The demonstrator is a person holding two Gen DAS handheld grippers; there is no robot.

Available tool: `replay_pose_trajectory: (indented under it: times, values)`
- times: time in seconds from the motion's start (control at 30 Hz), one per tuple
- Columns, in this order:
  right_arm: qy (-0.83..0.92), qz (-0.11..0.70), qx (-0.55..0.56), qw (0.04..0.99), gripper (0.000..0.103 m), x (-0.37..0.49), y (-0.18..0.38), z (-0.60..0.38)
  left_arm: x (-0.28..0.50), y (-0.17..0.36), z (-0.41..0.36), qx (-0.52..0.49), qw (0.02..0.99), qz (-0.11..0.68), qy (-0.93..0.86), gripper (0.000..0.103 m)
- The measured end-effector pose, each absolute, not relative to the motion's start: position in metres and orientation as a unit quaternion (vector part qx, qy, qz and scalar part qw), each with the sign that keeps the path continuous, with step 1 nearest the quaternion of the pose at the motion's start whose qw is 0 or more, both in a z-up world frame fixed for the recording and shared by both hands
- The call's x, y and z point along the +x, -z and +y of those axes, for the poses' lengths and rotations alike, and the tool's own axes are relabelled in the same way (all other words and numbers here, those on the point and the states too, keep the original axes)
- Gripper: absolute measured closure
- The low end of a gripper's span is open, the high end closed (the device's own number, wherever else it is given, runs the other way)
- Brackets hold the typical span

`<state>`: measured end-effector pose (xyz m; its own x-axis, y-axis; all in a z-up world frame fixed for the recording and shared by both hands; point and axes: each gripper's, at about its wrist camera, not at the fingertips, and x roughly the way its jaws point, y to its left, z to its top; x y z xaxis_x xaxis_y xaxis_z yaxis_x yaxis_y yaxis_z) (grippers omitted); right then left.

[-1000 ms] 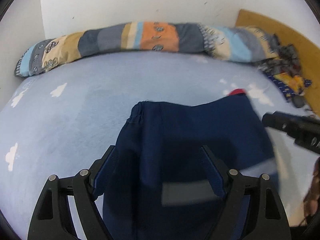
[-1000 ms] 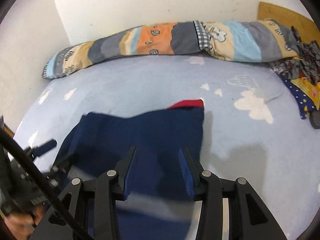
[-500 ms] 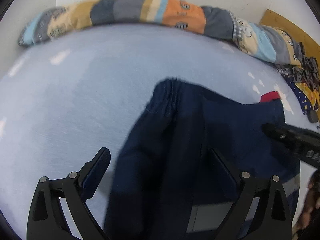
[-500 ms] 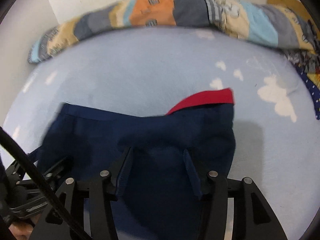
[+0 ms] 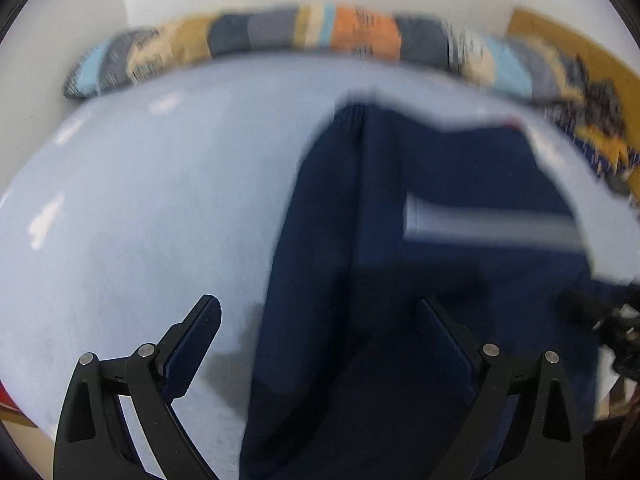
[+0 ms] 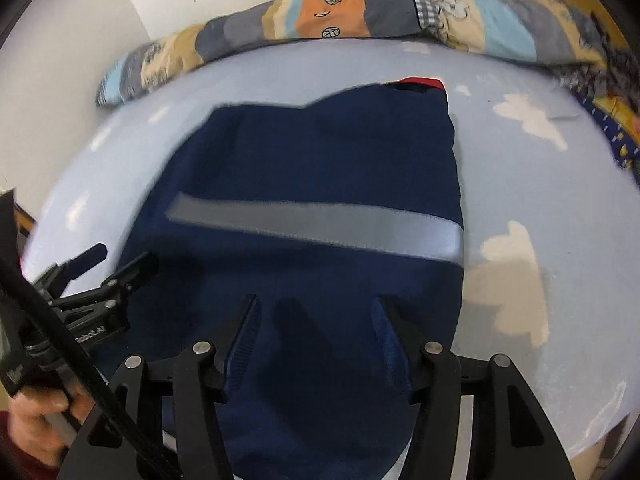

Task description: Fold large clothes

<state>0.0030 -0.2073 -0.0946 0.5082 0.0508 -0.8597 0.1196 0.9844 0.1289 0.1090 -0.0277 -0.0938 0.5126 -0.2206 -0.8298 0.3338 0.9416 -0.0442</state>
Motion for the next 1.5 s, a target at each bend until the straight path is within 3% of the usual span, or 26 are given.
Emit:
replay_pose_trajectory:
  times: [0.17,0.27,0.47,0.87,1.27,1.5]
  values:
    - [0.012,0.482,0.035,0.875,0.035,-0.002,0.094,-0.192,0.103,0.088,-0.003,-0.003,0.875,0.459,0.152,0.005]
    - [-0.012,0.464,0.077,0.882,0.035,-0.019,0.081,-0.195,0.084,0.070,0.004,0.005,0.892,0.427,0.149,0.005]
    - [0.010,0.450,0.060,0.891,0.035,-0.039,0.066,-0.192,0.050,0.051,0.001,0.049,0.922,0.365,0.121,0.005]
    - [-0.012,0.471,0.119,0.874,0.034,-0.069,0.080,-0.186,0.048,0.088,-0.006,0.074,0.903,0.406,0.120,0.005]
    - [0.002,0.458,0.090,0.884,0.033,-0.074,0.076,-0.181,0.024,0.069,-0.018,0.111,0.925,0.345,0.114,0.005]
    - [-0.002,0.488,0.091,0.868,0.027,-0.077,0.098,-0.177,0.008,0.081,-0.034,0.125,0.913,0.364,0.138,0.005]
